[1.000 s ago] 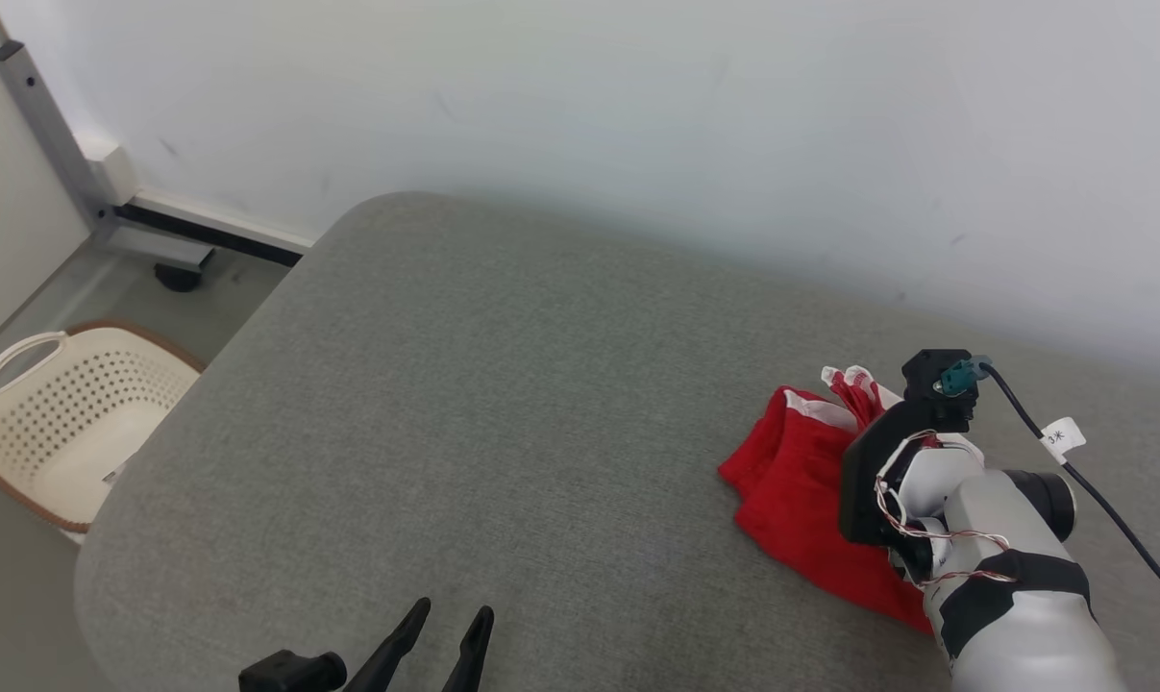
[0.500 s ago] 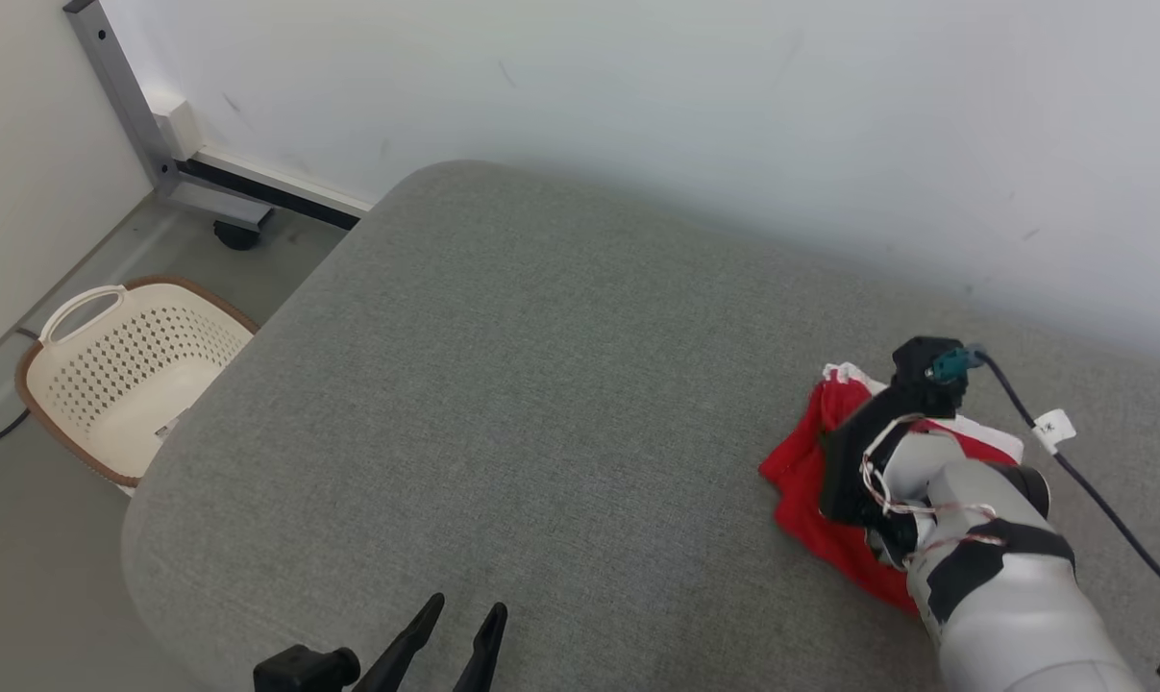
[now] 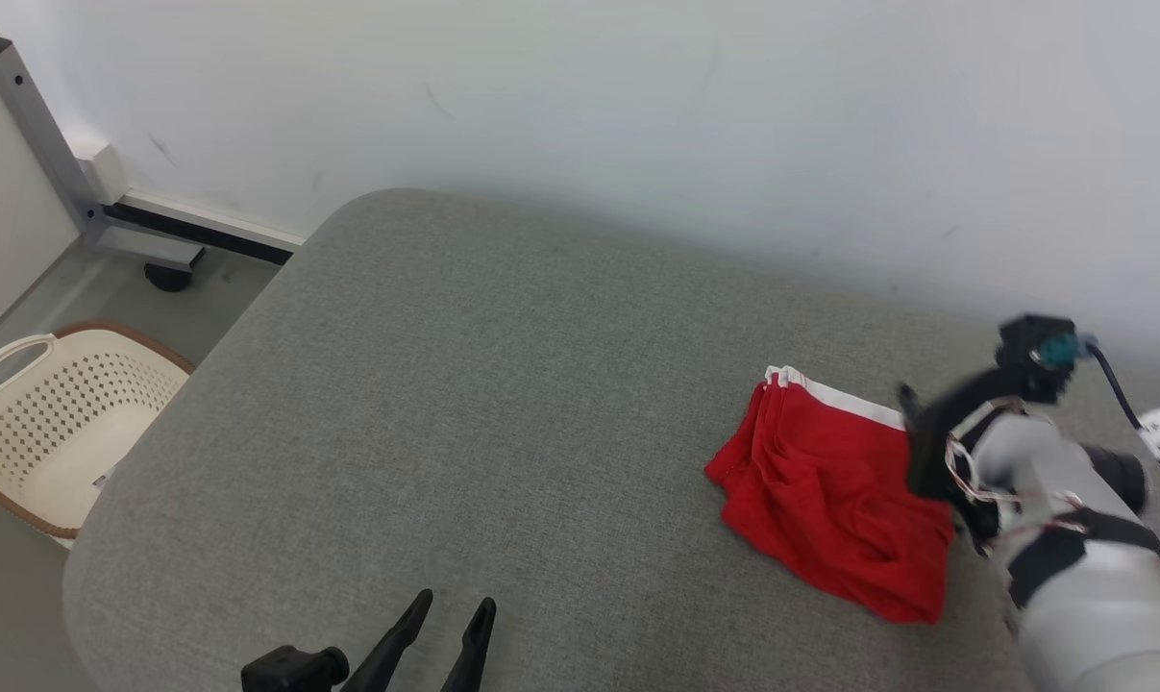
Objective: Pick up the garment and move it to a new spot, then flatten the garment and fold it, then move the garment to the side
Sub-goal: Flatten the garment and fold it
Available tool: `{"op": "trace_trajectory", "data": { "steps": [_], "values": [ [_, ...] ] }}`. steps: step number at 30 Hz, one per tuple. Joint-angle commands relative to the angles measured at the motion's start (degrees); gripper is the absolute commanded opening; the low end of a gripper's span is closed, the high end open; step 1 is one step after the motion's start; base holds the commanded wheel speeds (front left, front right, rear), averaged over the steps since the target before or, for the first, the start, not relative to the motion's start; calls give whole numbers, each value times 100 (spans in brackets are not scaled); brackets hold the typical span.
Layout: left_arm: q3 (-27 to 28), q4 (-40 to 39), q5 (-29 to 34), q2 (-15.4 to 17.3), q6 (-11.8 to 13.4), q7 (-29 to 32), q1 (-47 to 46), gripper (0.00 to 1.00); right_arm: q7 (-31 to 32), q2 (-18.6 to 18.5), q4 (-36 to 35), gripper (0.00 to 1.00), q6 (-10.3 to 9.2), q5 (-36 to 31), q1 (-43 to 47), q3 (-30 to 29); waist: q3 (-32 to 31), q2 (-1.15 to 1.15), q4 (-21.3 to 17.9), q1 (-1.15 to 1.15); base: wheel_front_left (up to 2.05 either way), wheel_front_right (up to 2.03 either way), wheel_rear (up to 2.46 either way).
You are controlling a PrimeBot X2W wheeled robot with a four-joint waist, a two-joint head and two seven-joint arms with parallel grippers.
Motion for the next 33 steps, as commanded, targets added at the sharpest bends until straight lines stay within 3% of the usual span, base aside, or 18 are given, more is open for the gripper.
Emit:
{"op": "trace_trajectory", "data": {
  "steps": [1, 2, 3, 16, 20, 24, 29, 33],
  "values": [
    [-23, -28, 4, -25, 7, 6, 12, 100, -17, -128, 49, 71, 4, -261, 229, -59, -14, 0, -50, 0, 0, 0, 0],
    [-31, -31, 6, -30, 4, 6, 0, 100, 23, -158, 54, 24, 4, -389, 300, -104, 7, 0, -47, 0, 0, 0, 0],
    [-42, -32, 7, -37, -1, 2, -15, 100, 51, -174, 63, 0, 4, -496, 380, -148, 34, 0, -43, 0, 0, 0, 0],
    [-51, 78, -43, -20, -42, -11, -94, 100, 269, 472, 88, 0, 4, -1209, 714, 26, 56, 0, 36, 0, 0, 0, 0],
    [-105, 104, -48, -7, -51, 23, -129, 100, 275, 498, 117, 0, 4, -39, 875, 1481, -34, 0, 133, 0, 0, 0, 0],
    [-80, 93, -66, 17, -22, -11, -54, 100, 730, 491, -931, 0, 4, 1305, 1339, 3112, -56, 0, 69, 0, 0, 0, 0],
    [-84, 49, -59, 33, -11, -25, -45, 100, 1042, 488, -1820, 0, 4, 2052, 1648, 4001, -31, 0, 47, 0, 0, 0, 0],
    [-88, 36, -62, 37, 20, -33, -37, 100, 1001, 486, -2166, 0, 4, 2298, 1613, 4191, -29, 0, 48, 0, 0, 0, 0]
  ]
}}
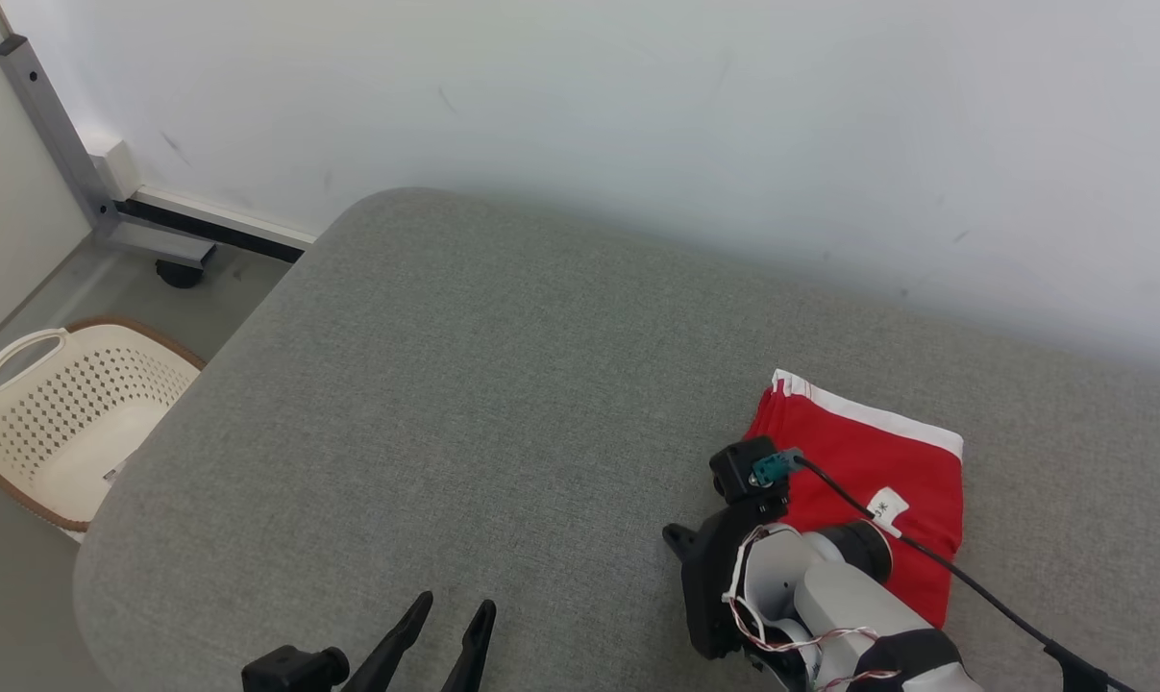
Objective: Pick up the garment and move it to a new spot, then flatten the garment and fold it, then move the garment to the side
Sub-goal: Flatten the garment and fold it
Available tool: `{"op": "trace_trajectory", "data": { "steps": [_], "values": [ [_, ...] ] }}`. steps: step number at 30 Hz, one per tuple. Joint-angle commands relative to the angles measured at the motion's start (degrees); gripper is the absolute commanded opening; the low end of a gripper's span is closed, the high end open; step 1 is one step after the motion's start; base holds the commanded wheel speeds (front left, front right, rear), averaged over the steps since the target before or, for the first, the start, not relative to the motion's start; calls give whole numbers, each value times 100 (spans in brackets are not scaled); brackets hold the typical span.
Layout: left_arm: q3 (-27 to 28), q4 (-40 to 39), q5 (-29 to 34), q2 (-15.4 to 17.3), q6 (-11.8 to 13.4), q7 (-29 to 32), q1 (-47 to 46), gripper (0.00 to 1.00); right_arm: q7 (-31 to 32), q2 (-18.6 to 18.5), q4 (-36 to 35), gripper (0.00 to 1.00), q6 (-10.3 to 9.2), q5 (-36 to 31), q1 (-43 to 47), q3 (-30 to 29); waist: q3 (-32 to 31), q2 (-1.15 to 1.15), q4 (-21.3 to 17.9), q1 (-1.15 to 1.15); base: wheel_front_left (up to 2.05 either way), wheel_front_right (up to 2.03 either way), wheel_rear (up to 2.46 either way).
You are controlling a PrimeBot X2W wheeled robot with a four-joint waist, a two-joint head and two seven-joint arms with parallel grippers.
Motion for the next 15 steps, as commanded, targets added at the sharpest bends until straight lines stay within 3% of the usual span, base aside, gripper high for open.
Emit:
{"op": "trace_trajectory", "data": {
  "steps": [1, 6, 14, 15],
  "values": [
    [8, -13, -5, 15, 29, -35, 7, 100, -80, -7, -52, 0, 4, 16, -51, -35, -9, 0, -10, 0, 0, 0, 0],
    [31, -28, -22, 49, 63, -54, 97, 100, -340, -5, -70, 0, 4, -188, -184, -357, -102, 0, -83, 0, 0, 0, 0],
    [-8, -104, -32, 66, 80, -52, 161, 100, -751, -187, 359, 0, 4, -1853, -241, -1979, -155, 0, -153, 0, 0, 0, 0],
    [-8, -104, -32, 66, 80, -52, 161, 100, -751, -187, 359, 0, 4, -1853, -241, -1979, -155, 0, -153, 0, 0, 0, 0]
  ]
}}
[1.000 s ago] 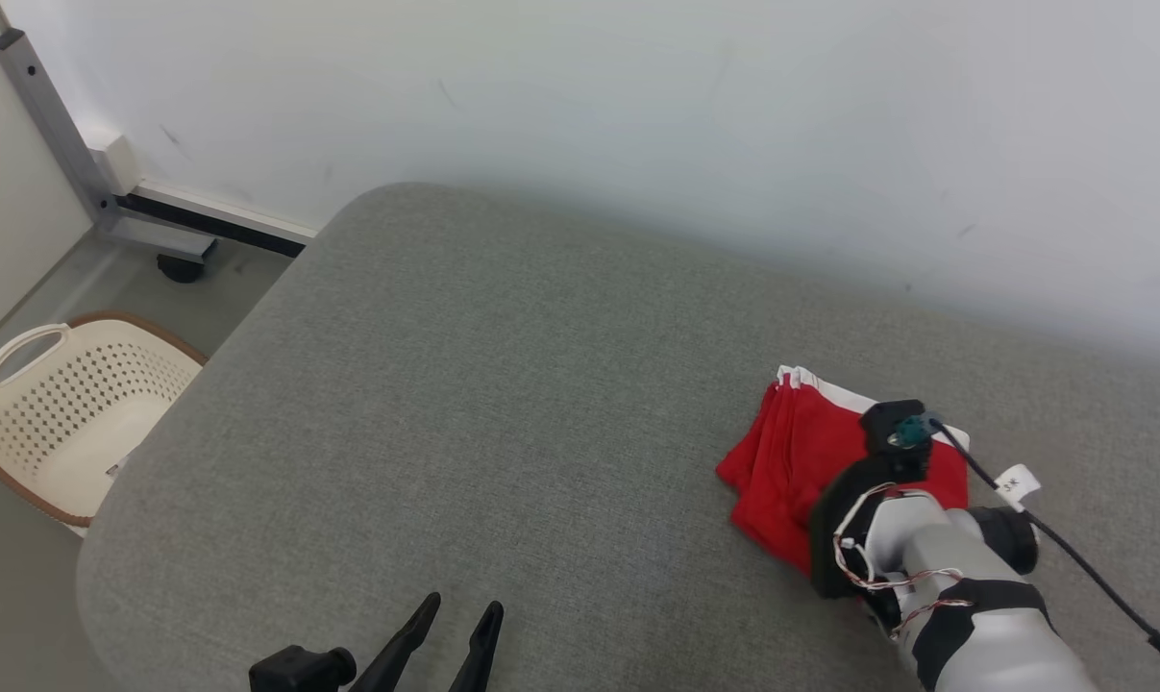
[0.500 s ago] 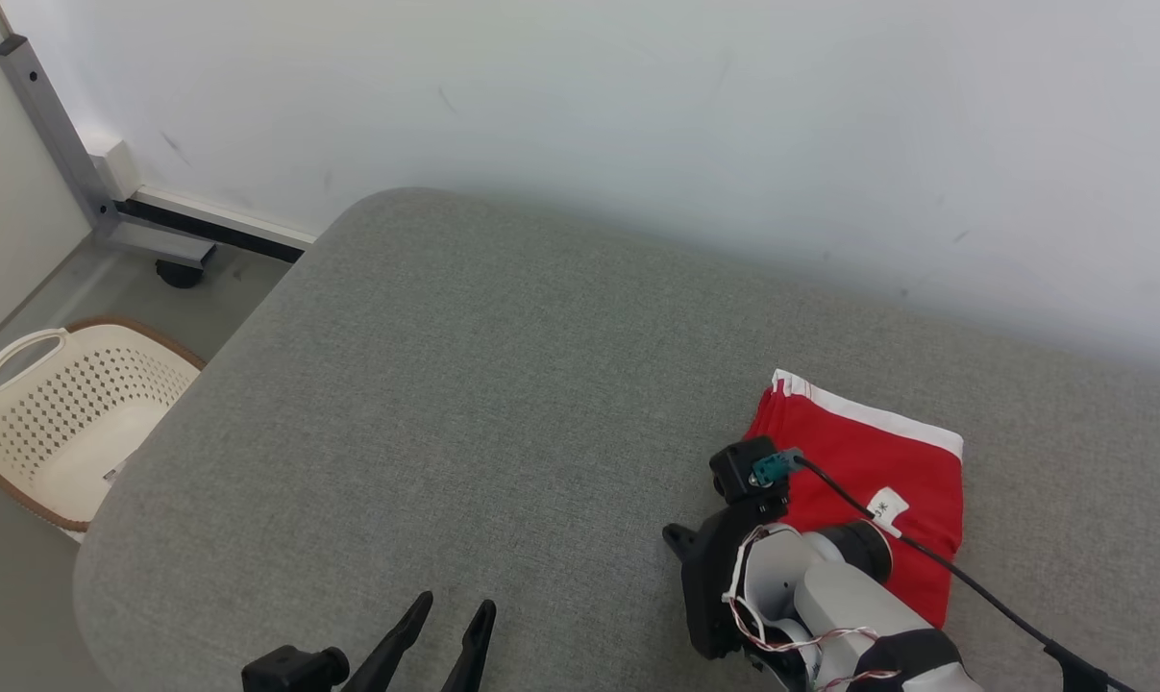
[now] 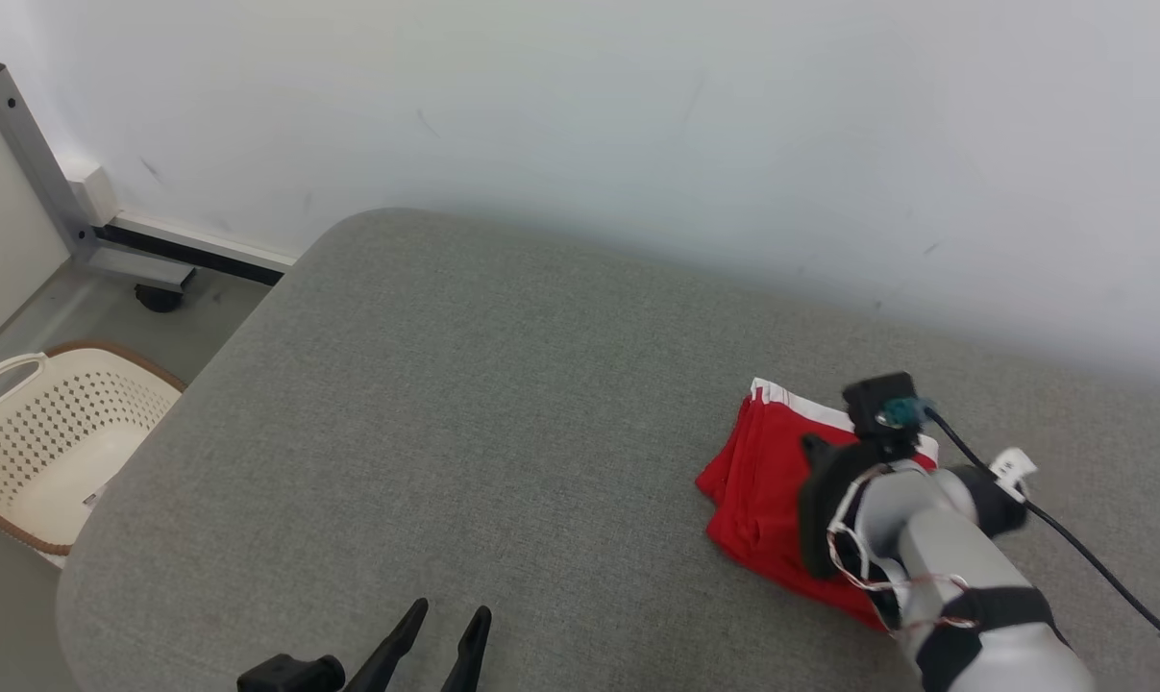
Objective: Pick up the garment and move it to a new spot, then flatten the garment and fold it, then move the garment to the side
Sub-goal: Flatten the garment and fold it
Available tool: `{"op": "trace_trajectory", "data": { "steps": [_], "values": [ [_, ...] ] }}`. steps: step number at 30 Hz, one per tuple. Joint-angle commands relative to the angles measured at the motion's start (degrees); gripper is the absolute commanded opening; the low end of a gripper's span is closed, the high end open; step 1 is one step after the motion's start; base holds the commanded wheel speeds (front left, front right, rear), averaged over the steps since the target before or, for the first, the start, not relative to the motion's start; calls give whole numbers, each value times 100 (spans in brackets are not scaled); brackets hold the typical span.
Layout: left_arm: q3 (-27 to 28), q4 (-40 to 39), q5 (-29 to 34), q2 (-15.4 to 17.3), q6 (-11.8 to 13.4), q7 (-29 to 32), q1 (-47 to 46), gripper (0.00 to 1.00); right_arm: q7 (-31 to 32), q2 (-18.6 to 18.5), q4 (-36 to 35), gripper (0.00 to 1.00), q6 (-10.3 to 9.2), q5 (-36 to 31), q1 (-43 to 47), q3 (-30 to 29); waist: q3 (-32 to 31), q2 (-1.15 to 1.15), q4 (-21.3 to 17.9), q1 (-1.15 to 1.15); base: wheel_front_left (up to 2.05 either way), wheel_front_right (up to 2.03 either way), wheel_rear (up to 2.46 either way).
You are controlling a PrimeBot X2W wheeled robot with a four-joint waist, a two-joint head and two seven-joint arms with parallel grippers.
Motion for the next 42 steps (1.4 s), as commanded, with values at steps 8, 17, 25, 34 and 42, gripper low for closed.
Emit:
{"op": "trace_trajectory", "data": {
  "steps": [8, 17, 25, 34, 42],
  "values": [
    [-57, -33, -27, -31, -33, -20, 18, 100, -86, 103, -288, 0, 4, -1632, 985, -1364, 135, 0, 143, 0, 0, 0, 0],
    [-88, 59, -35, -57, -93, -40, -122, 100, -16, 141, -658, 0, 4, -570, 1341, -153, 264, 0, 274, 0, 0, 0, 0],
    [-126, 128, -53, -36, -74, -3, -112, 100, 103, 147, -971, 0, 4, 290, 1223, 671, 132, 0, 321, 0, 0, 0, 0],
    [42, 22, -60, 141, 76, -80, 76, 100, -190, 146, -1534, 100, 4, 786, 1189, 492, -85, 0, 33, 0, 0, 0, 0],
    [331, -75, 190, 259, 354, -282, 176, 100, -701, 147, -2574, 100, 4, 505, 1805, -441, -256, 0, -469, 0, 0, 0, 0]
  ]
}}
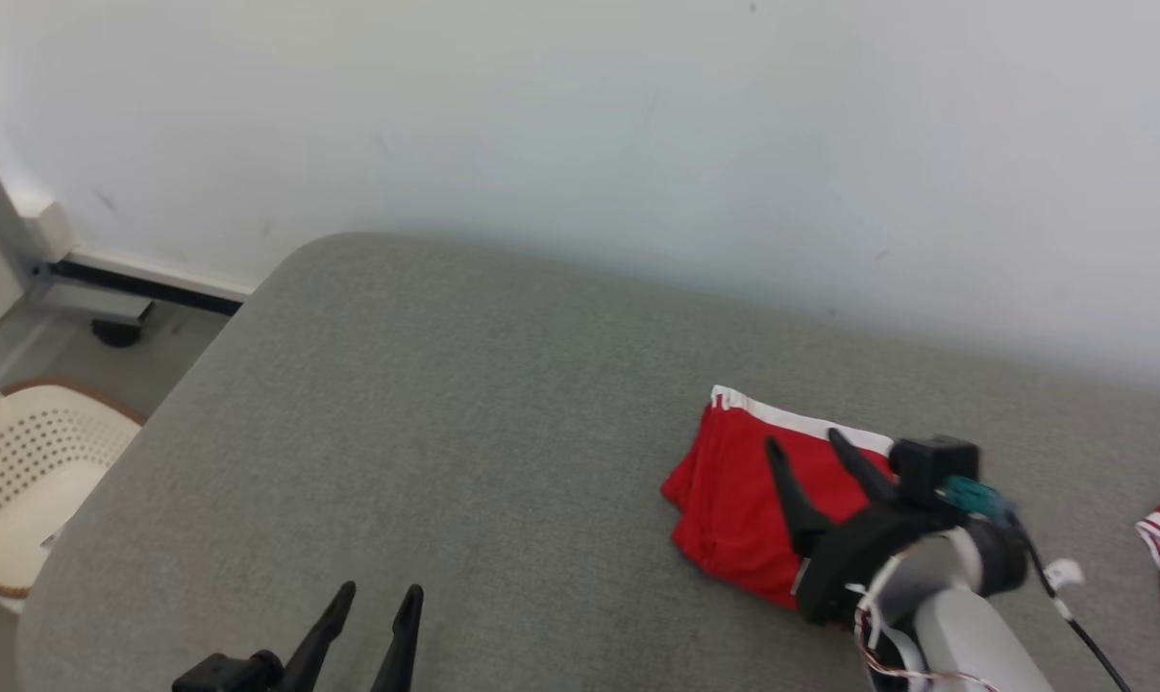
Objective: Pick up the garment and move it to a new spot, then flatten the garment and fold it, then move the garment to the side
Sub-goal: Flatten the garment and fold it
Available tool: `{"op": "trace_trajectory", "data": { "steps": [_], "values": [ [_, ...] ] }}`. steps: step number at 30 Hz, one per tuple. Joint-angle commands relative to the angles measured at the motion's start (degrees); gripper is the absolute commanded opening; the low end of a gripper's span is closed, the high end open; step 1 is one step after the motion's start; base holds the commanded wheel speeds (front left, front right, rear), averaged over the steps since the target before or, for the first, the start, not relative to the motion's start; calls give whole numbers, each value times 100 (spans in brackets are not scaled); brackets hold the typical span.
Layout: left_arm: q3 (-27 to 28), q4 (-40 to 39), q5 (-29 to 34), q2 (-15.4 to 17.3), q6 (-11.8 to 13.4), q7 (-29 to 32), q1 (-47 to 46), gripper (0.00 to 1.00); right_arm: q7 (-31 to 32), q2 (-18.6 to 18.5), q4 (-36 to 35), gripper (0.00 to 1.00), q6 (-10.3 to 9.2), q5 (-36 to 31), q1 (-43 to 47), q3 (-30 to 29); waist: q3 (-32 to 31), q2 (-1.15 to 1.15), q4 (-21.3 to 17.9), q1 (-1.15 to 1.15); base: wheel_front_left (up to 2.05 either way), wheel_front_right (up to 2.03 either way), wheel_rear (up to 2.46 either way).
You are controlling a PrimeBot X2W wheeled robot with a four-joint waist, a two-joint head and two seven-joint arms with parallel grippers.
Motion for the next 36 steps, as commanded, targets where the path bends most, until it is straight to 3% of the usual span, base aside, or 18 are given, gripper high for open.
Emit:
{"op": "trace_trajectory", "data": {
  "steps": [1, 8, 14, 23, 31, 36],
  "values": [
    [58, -33, 162, 40, 60, -61, 97, 100, -129, -3, -274, 100, 4, -86, 306, -232, -130, 0, -264, 0, 0, 0, 0],
    [368, -102, 510, -15, 217, -132, 190, 100, -531, -2, -1322, 100, 4, -233, 1200, -1000, -205, 0, -580, 0, 0, 0, 0],
    [962, -261, 895, -347, 235, -133, 413, 100, -754, -4, -1844, 100, 4, -321, 1957, -1320, -263, 0, -865, 0, 0, 0, 0],
    [1905, -134, 1568, -1063, -406, -136, 766, 100, -850, -3, -1699, 100, 4, -575, 2481, -1443, -357, 0, -1328, 0, 0, 0, 0],
    [2325, 502, 2137, -1350, -508, -135, 904, 100, -727, -5, -1347, 100, 4, -816, 2512, -1471, -371, 0, -1583, 0, 0, 0, 0],
    [2351, 736, 2287, -1306, -552, -137, 791, 100, -625, -4, -1317, 100, 4, -864, 2465, -1424, -369, 0, -1643, 0, 0, 0, 0]
  ]
}}
